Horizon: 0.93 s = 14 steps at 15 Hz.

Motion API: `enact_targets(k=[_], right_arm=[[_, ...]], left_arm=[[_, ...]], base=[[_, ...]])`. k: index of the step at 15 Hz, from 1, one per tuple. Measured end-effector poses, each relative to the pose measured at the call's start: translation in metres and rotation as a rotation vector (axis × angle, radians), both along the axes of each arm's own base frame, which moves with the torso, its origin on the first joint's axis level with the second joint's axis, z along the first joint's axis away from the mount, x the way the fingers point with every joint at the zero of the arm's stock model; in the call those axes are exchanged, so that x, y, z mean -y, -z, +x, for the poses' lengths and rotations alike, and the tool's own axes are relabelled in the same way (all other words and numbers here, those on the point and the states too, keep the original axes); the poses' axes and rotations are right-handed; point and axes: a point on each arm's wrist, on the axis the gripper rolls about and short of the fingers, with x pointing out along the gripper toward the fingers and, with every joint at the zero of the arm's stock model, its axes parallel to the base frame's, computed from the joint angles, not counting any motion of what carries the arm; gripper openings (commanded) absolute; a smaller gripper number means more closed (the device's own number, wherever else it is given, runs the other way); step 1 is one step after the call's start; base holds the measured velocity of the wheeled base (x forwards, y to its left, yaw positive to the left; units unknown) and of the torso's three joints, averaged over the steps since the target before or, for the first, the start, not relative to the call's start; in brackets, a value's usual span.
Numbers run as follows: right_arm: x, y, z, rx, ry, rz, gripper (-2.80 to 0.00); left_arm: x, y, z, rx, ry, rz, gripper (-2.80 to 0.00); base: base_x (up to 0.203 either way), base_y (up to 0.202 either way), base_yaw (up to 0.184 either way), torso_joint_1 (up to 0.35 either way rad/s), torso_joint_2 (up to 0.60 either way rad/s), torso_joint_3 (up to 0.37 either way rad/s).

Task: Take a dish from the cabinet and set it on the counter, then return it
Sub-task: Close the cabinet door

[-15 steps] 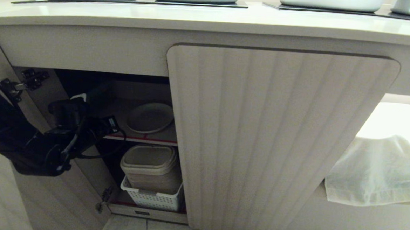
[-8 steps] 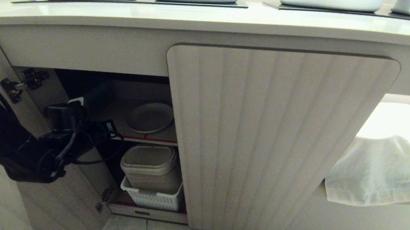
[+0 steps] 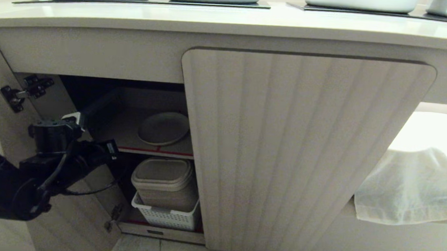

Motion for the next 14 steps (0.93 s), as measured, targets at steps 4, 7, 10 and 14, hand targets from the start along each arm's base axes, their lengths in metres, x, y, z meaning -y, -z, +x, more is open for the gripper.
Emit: enact_targets(k=[4,7,10,14], right_arm=[[0.0,0.0,0.0,0.0,0.0,0.0,-2.8],[0.0,0.0,0.0,-0.001,0.0,0.0,-2.8],[0.0,0.0,0.0,0.0,0.0,0.0,-2.8],[0.0,0.0,0.0,-0.001,0.002,0.0,-2.8]], left_arm=[[0.005,-0.006,-0.041,-0.015,0.018,0.017,-2.8],[0.006,-0.015,-0.075,0.003,0.03,0.051,-2.8],[0.004,-0.022,-0.113,0.025,0.035,0.103,-2.8],[0.001,-0.026,-0.15,0.035,0.04,0.154,-2.8]], base=[[0.0,0.0,0.0,0.0,0.0,0.0],[0.0,0.0,0.0,0.0,0.0,0.0],[0.0,0.0,0.0,0.0,0.0,0.0],[0.0,0.0,0.0,0.0,0.0,0.0]])
